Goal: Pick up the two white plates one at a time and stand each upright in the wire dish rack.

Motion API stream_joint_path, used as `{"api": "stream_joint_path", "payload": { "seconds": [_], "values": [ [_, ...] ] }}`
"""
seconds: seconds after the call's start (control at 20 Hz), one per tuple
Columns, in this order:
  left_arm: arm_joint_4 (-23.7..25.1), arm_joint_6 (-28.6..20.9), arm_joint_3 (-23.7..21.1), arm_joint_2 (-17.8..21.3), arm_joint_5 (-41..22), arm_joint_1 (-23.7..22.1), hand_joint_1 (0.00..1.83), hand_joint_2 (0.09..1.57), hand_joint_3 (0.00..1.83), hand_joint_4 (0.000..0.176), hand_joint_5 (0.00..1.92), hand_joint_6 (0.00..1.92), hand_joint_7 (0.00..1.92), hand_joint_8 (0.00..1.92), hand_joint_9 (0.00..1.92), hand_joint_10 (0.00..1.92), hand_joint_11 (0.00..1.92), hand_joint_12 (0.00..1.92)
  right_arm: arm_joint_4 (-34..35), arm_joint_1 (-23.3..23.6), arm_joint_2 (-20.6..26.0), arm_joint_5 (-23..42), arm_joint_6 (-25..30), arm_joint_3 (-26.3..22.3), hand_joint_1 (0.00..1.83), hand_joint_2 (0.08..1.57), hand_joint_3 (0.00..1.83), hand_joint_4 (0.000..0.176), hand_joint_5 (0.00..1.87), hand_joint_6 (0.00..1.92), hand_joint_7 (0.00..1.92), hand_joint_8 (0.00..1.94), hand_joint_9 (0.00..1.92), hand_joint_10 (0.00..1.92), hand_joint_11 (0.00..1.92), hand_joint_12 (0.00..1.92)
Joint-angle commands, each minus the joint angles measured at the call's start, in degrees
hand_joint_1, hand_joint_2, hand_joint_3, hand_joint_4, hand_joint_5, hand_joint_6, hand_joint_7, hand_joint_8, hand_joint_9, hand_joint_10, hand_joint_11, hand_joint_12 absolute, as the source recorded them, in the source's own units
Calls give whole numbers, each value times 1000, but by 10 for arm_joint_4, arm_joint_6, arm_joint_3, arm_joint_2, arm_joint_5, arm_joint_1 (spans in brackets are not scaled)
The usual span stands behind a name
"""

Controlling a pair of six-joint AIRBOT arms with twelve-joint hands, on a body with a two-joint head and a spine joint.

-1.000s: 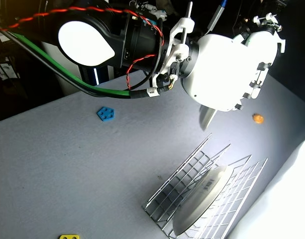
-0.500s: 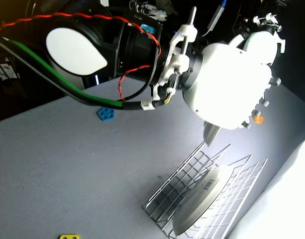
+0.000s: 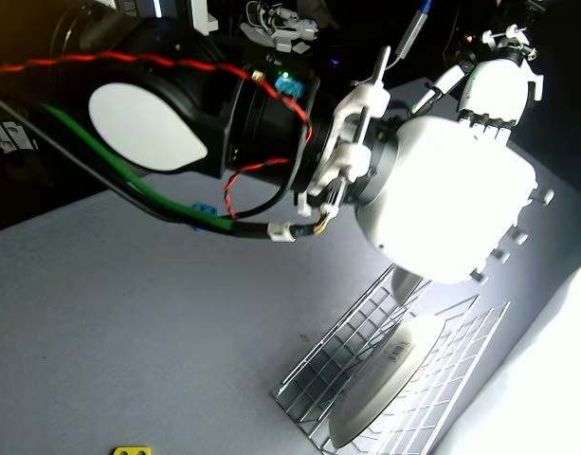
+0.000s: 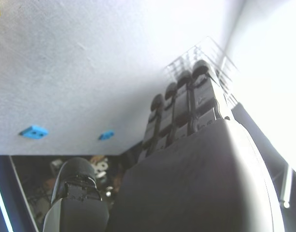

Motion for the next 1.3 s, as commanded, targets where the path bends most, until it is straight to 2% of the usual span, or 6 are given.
{"api": "stream_joint_path", "payload": {
  "seconds": [0.0,0.45,0.6,0.75,0.95,1.25],
  "values": [
    [-35,-1,0,5,-11,-6,0,1092,0,0,0,0,0,0,0,0,0,0,15,4,3,84,10,4,1475,1065,0,0,1016,840,1104,736,1023,885,849,1420],
    [-35,-1,0,5,-11,-6,0,1096,1,0,0,0,0,0,0,0,0,0,15,-12,-2,84,3,26,1389,1072,0,0,1008,906,1096,835,982,1006,851,1163],
    [-34,-1,-1,5,-11,-6,0,1090,0,0,0,0,0,0,0,0,0,0,15,-16,-9,75,-19,35,1488,1087,1,0,969,904,1037,868,971,934,810,1535],
    [-34,-1,-1,5,-11,-6,0,1094,1,0,0,0,0,0,0,0,0,0,15,-17,-19,54,-21,51,1411,1069,0,0,1006,893,1090,836,999,966,849,1290],
    [-33,-1,-1,5,-11,-6,0,1091,0,0,0,0,0,0,0,0,0,0,15,-16,-21,48,-33,55,1494,1076,1,0,991,862,1074,841,979,882,835,1513],
    [-33,-1,-1,5,-11,-7,0,1091,0,0,0,0,0,0,0,0,0,0,-8,-10,-25,45,-53,55,1390,1068,0,0,1023,857,1103,869,981,984,854,1145]
  ]
}}
